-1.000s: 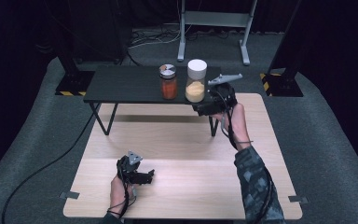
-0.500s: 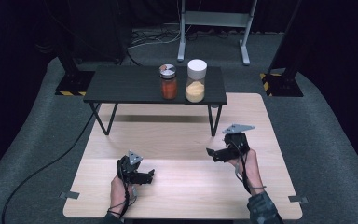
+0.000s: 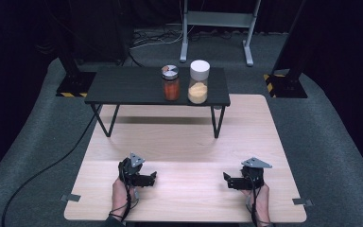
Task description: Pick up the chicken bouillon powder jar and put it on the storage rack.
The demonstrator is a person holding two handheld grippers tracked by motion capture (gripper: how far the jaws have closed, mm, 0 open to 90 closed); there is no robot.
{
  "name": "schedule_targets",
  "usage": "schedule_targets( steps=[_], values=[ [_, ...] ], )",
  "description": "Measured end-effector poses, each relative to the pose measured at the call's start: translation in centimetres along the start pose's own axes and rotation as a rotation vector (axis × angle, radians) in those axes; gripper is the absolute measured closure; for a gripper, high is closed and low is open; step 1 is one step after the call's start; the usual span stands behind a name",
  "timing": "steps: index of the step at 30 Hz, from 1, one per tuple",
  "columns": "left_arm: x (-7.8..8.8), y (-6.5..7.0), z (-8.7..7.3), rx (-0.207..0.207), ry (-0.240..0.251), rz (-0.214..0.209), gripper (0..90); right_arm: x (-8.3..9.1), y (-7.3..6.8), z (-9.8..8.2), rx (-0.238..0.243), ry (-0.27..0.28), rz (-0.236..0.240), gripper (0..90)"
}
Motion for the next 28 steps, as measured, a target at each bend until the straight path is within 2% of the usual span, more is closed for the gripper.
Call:
schedule_targets(
  steps=[4,11,18,24,28],
  values=[
    [0.0,0.0,0.0,-0.002,-0.002,0.0,2.6,0.0,0.3,-0.7,-0.045,-0.008,-0.023,0.0],
    [0.0,0.0,0.0,-0.006,-0.002,0.002,2.7,0.2,0.7,-1.4,-0.076,0.027,-0.003,0.0],
    [0.0,0.0,0.0,-0.009,-0.003,0.002,2.7,0.1,1.0,-1.3,-0.071,0.019,0.015,0.0],
    [0.0,-0.1,0.0,-0.002,-0.001,-0.003,2.7,0.0,0.5,-1.1,-0.073,0.009,-0.016,0.0],
    [0.0,-0.2,0.0,0.002,-0.003,-0.008,2.8,0.0,0.5,-1.0,-0.068,0.001,-0.013,0.0]
  ],
)
Point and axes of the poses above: each handheld gripper's, and its own axes: x roughly backward along the jaws, z roughly out of its top, y roughly to its right, the point moved 2 cm from there along -x, roughly forward along the jaws, and after that the axes turned 3 degrees about x, right-handed, at the moved point
